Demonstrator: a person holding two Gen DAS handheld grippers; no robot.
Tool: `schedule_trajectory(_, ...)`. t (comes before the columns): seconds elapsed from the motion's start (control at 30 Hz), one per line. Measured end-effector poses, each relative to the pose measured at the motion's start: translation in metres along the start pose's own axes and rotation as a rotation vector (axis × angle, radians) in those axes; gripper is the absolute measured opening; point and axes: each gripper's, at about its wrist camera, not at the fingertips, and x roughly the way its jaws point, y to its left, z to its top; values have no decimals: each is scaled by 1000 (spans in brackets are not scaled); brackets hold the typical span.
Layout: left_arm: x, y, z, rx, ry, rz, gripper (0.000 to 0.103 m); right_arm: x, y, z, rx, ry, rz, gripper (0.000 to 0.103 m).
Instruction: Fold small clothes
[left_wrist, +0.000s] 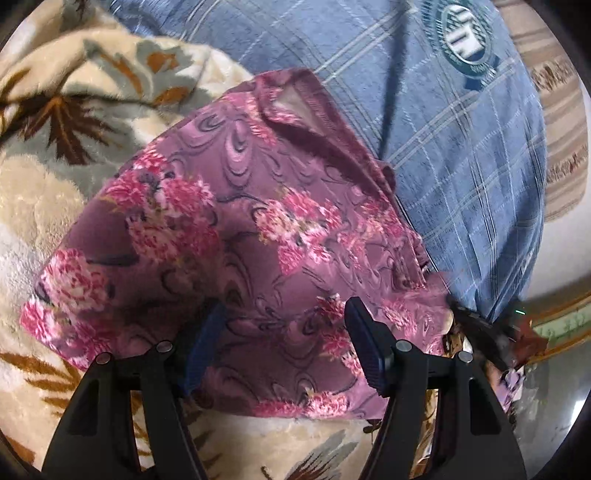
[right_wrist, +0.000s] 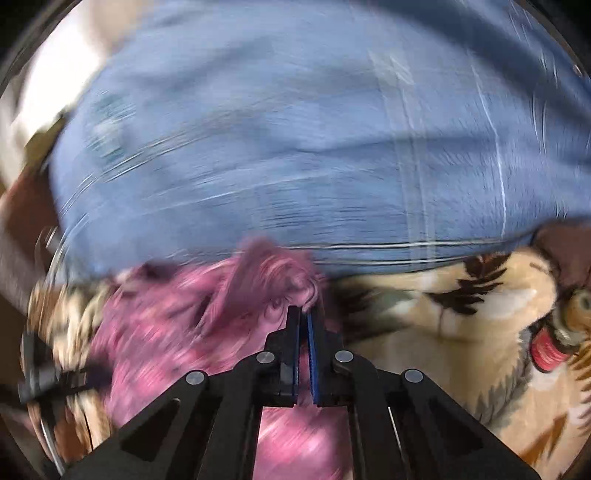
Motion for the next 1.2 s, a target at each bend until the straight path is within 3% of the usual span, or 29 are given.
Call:
schedule_trajectory(0.03,2,4,3,-13,10,-4,67,18,-15,8,35,30,-20,1)
schedule_trajectory(0.1,0,4,4,-18,10,-12,67,50,-41,14,84,80,-143,1)
schedule_trajectory(0.17,-11,0,8,-6,-13,-18,67,63,-56,9,135,109,-170,2)
schedule_trajectory(0.27,-29,-9,17,39,-81,6,67,38,-34,0,76,21,-35,24)
schedule_trajectory(0.33,-33,-21,32,102,-116,78,67,24,-9,-3,12,1,25,63)
schedule_trajectory(0.4,-29,-38,47,188,-143,135,67,18,14,-1,-49,-10,34,70)
schedule_trajectory(0.47,-18,-52,57,230,-129,149,67,24,32,1,-91,14,36,69)
schedule_trajectory(0.6,22,-74,72,134,43,-40,67,47,39,-1,-85,71,15,68)
schedule_trajectory(0.67,39,-82,84,113,71,-36,67,49,29,0,-46,63,-36,68)
schedule_trajectory(0.8,65,-63,116,-27,71,6,67,52,-8,4,66,34,-113,69)
schedule_trajectory(0.83,71,-58,122,-50,83,29,63,56,-17,5,89,40,-118,69)
schedule_trajectory(0.87,77,-50,128,-98,88,33,47,61,-21,6,97,50,-105,69)
schedule_trajectory(0.9,79,-46,131,-119,90,23,37,67,-23,7,98,68,-92,62)
schedule_trajectory(0.93,79,-43,135,-139,90,14,18,75,-24,7,95,92,-81,41)
schedule_trajectory(1.0,69,-36,144,-174,47,-29,6,83,-21,7,88,124,-44,4)
schedule_trajectory(1.2,38,-25,168,-233,-24,-89,2,42,-10,12,58,7,-3,4)
